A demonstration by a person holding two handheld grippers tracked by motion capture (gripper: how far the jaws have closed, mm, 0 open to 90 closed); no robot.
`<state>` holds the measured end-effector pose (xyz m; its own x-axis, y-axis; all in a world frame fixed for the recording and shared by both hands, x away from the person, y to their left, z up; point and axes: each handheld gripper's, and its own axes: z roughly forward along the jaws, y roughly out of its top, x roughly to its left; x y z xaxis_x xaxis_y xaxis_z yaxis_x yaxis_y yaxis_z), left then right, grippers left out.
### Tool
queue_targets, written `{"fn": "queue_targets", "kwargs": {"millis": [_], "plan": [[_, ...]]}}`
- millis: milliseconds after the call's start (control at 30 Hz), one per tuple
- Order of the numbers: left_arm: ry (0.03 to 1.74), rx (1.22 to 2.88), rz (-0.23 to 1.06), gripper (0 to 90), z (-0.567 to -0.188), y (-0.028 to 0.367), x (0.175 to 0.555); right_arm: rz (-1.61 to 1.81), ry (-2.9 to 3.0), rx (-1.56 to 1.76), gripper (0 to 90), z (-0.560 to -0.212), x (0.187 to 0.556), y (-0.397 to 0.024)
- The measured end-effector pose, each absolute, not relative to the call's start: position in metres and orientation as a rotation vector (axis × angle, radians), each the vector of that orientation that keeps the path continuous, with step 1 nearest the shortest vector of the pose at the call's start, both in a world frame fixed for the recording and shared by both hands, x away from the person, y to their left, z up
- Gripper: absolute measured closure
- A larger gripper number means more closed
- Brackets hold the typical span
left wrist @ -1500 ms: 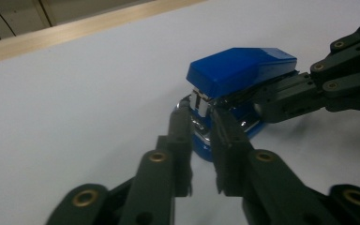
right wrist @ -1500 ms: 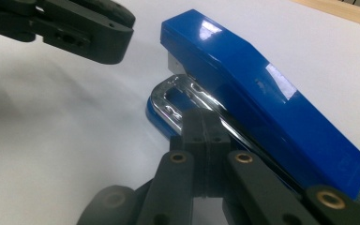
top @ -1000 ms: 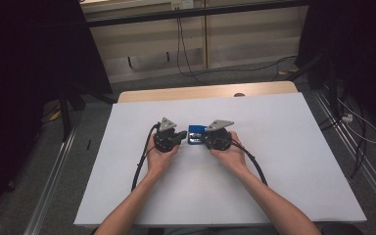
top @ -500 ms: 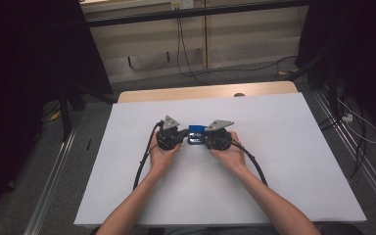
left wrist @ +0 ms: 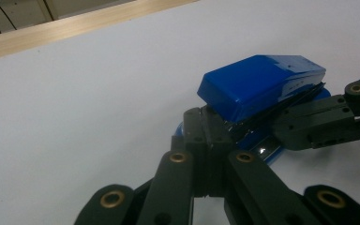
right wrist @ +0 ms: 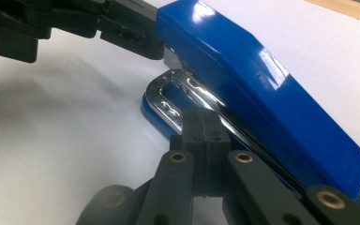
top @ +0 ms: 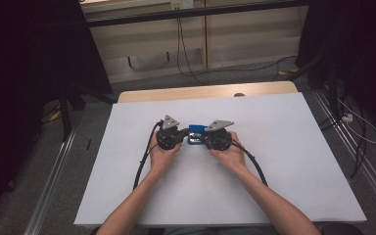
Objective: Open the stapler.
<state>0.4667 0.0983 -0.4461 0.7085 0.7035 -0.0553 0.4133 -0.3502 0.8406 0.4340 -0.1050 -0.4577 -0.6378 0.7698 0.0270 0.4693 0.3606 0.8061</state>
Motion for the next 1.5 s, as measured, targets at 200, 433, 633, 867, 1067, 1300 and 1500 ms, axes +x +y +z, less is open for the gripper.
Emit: {"fn": "queue_targets", "kwargs": {"millis": [200, 433, 633, 867, 1067, 1300, 1500], "plan": [[0.866, 1.978, 0.382, 90.0, -0.445, 0.099, 0.467, 1.167, 2.268, 1.090, 90.0, -0.458, 0.434, -0.105], [0.865, 1.951, 0.367, 90.0, -0.441, 0.099, 0.466, 1.171, 2.269, 1.090, 90.0, -0.458, 0.434, -0.105], [0.855, 1.950, 0.377, 90.0, -0.438, 0.098, 0.466, 1.170, 2.264, 1.098, 90.0, -0.458, 0.434, -0.105], [0.853, 1.937, 0.373, 90.0, -0.436, 0.098, 0.467, 1.159, 2.261, 1.094, 90.0, -0.457, 0.434, -0.105], [0.849, 1.921, 0.376, 90.0, -0.433, 0.096, 0.466, 1.163, 2.263, 1.093, 90.0, -0.457, 0.434, -0.105], [0.849, 1.920, 0.374, 90.0, -0.433, 0.096, 0.466, 1.172, 2.251, 1.077, 90.0, -0.453, 0.433, -0.105], [0.860, 1.913, 0.384, 90.0, -0.432, 0.095, 0.465, 1.198, 2.233, 1.057, 90.0, -0.447, 0.430, -0.103]]}}
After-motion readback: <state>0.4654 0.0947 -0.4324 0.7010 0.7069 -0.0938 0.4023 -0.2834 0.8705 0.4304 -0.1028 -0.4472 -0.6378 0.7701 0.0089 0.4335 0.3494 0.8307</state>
